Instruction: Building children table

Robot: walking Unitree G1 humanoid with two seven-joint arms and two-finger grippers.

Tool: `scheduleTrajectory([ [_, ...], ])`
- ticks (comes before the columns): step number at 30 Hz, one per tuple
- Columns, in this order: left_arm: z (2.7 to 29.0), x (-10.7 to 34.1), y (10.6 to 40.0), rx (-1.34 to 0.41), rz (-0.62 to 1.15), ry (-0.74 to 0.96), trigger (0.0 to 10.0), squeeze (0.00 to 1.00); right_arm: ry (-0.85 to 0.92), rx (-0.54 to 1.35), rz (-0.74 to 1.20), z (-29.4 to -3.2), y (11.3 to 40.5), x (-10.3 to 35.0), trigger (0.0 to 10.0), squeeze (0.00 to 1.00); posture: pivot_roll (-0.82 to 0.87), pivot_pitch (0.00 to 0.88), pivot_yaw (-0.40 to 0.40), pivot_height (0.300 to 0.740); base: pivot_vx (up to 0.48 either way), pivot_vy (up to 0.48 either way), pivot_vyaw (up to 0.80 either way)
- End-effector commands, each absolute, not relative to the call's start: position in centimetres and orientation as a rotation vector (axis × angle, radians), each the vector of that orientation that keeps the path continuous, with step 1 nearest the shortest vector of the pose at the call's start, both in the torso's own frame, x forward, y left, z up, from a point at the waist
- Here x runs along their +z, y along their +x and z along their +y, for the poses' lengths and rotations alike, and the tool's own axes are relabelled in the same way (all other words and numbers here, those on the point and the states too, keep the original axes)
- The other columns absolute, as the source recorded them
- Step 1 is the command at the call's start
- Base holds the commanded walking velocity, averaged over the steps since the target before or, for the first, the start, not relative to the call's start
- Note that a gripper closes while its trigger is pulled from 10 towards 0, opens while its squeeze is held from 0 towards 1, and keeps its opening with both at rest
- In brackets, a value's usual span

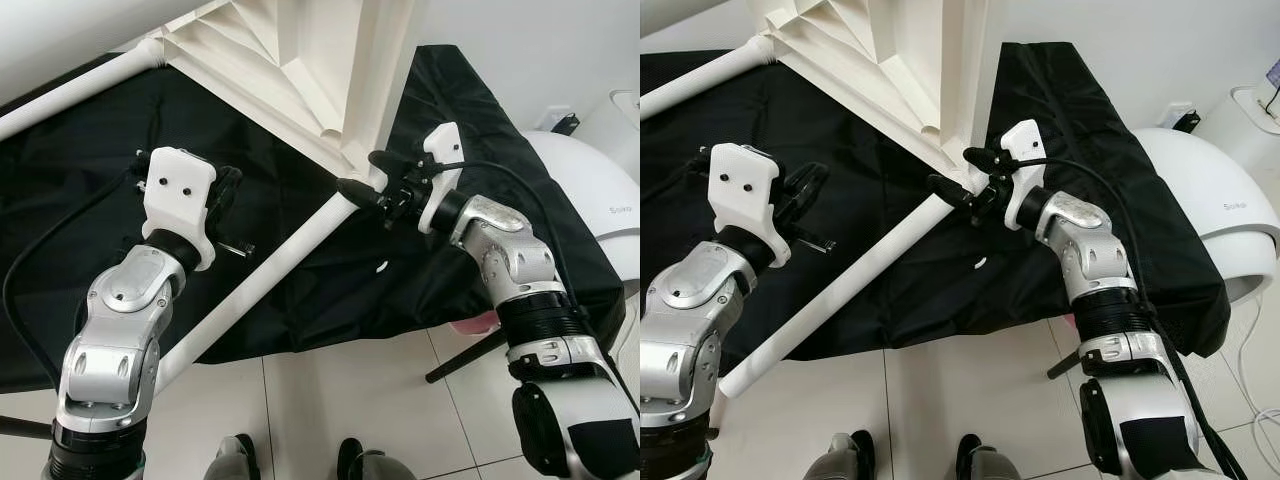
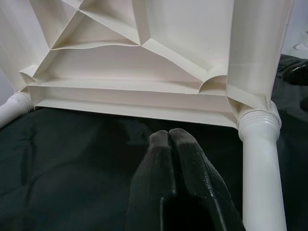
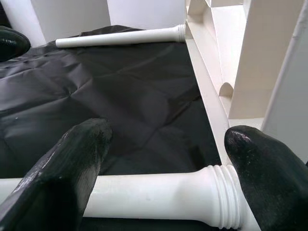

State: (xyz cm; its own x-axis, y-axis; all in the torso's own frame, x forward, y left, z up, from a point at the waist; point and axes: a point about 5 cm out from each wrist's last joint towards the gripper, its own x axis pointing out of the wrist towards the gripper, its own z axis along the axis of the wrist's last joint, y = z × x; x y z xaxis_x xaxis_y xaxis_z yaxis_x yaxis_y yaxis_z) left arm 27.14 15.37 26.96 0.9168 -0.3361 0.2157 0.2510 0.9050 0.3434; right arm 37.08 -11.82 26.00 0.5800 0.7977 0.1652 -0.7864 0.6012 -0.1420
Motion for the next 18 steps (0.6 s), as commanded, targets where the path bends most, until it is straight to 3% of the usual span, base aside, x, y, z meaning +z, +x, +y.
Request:
scheduleTrajectory([
  [1,15.2,27.3,26.8,-0.301,-0.288,0.315,10.0,0.0,-0.05,0.958,-0.233,-12.1,37.3,26.6,10.0,0.0,0.09,0.258,-0.115,0.74,0.0,0.0,0.0],
  [18,14.4,27.3,25.3,-0.305,-0.271,0.294,10.0,0.0,-0.031,1.065,-0.263,-13.0,39.1,29.6,10.0,0.0,0.13,0.321,-0.14,0.74,0.0,0.0,0.0],
])
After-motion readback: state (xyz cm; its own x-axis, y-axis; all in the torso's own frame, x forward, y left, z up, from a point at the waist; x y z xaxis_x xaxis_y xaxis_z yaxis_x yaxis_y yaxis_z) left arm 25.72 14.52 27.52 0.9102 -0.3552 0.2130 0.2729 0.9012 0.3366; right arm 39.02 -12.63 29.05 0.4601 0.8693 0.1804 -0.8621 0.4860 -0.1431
